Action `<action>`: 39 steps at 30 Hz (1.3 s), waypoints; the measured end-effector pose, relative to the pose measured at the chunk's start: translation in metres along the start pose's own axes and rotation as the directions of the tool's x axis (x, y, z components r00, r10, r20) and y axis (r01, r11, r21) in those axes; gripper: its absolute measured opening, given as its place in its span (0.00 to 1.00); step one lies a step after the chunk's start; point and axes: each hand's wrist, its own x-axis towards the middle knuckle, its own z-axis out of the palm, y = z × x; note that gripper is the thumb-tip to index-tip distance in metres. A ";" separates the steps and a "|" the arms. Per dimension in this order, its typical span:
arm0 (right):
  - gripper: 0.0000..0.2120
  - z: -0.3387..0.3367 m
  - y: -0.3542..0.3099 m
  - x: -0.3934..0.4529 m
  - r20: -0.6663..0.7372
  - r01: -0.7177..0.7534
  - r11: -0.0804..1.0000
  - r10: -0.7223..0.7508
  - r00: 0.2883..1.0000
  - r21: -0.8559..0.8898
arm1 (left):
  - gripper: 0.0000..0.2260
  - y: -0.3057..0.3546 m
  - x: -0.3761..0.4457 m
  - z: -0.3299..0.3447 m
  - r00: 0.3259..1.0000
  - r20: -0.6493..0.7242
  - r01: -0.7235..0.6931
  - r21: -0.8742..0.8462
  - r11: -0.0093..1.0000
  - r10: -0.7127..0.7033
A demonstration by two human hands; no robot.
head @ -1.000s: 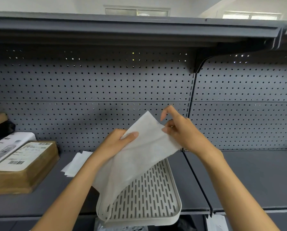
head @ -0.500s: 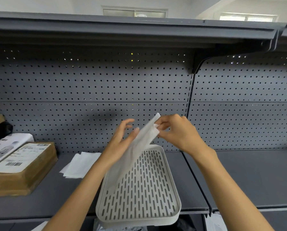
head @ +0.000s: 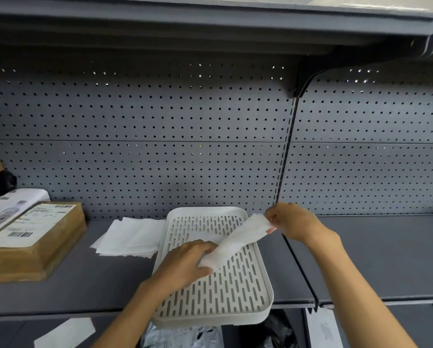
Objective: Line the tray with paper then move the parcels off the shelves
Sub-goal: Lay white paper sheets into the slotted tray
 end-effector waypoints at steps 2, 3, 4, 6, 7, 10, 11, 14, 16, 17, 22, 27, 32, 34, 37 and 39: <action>0.19 0.002 0.005 -0.005 0.012 -0.030 0.998 0.031 0.999 -0.059 | 0.23 -0.002 0.001 0.003 0.998 0.061 -0.010 -0.030 0.999 0.011; 0.21 0.002 0.005 -0.009 0.017 -0.047 0.996 0.048 0.999 -0.071 | 0.22 -0.004 0.002 0.005 0.997 0.080 -0.010 -0.050 0.999 0.014; 0.22 0.003 0.006 -0.013 0.019 -0.057 0.995 0.059 0.998 -0.087 | 0.19 -0.005 0.003 0.007 0.996 0.087 -0.013 -0.069 0.998 0.018; 0.22 0.005 0.007 -0.019 0.025 -0.072 0.992 0.075 0.997 -0.107 | 0.15 -0.009 0.004 0.010 0.996 0.092 -0.002 -0.097 0.995 0.011; 0.20 0.008 0.009 -0.021 0.020 -0.071 0.992 0.073 0.997 -0.103 | 0.13 -0.010 0.005 0.010 0.995 0.100 0.004 -0.105 0.994 0.007; 0.11 0.014 0.015 -0.021 0.061 0.006 0.999 -0.004 0.998 -0.033 | 0.13 -0.015 0.006 0.009 0.988 0.156 0.013 -0.157 0.987 0.012; 0.09 0.017 0.015 -0.021 0.130 0.056 0.998 -0.057 0.990 0.010 | 0.15 -0.015 0.006 0.007 0.982 0.189 0.022 -0.177 0.984 0.012; 0.17 0.030 0.008 -0.024 0.342 0.173 0.979 -0.199 0.919 0.106 | 0.19 -0.016 0.010 -0.003 0.953 0.304 0.050 -0.131 0.990 -0.008; 0.24 0.043 -0.001 -0.026 0.388 0.207 0.973 -0.229 0.893 0.099 | 0.19 -0.014 0.013 -0.009 0.944 0.328 0.060 -0.103 0.993 -0.022; 0.26 0.050 -0.005 -0.027 0.384 0.223 0.972 -0.234 0.893 0.076 | 0.18 -0.014 0.014 -0.011 0.945 0.325 0.061 -0.117 0.991 -0.020; 0.21 0.072 -0.016 -0.029 0.214 0.328 0.943 -0.308 0.927 -0.063 | 0.03 -0.018 0.011 -0.016 0.988 0.157 0.034 -0.207 0.978 -0.001; 0.15 0.067 -0.005 -0.029 0.083 0.207 0.973 -0.216 0.973 0.107 | 0.07 -0.024 0.002 -0.018 0.997 0.061 0.045 -0.152 0.987 -0.036; 0.07 0.065 0.002 -0.019 0.063 0.137 0.969 -0.153 0.986 0.206 | 0.05 -0.033 0.002 -0.024 0.997 -0.014 0.077 -0.236 0.969 -0.082; 0.08 0.063 0.005 -0.019 0.071 0.129 0.973 -0.144 0.987 0.192 | 0.08 -0.037 0.002 -0.027 0.995 -0.034 0.077 -0.253 0.964 -0.089; 0.08 0.058 0.005 -0.020 0.054 0.125 0.982 -0.134 0.990 0.141 | 0.10 -0.038 0.002 -0.032 0.996 -0.045 0.060 -0.257 0.965 -0.074; 0.05 0.054 0.005 -0.020 0.021 0.125 0.982 -0.129 0.991 0.142 | 0.09 -0.037 0.001 -0.037 0.996 -0.059 0.050 -0.277 0.959 -0.069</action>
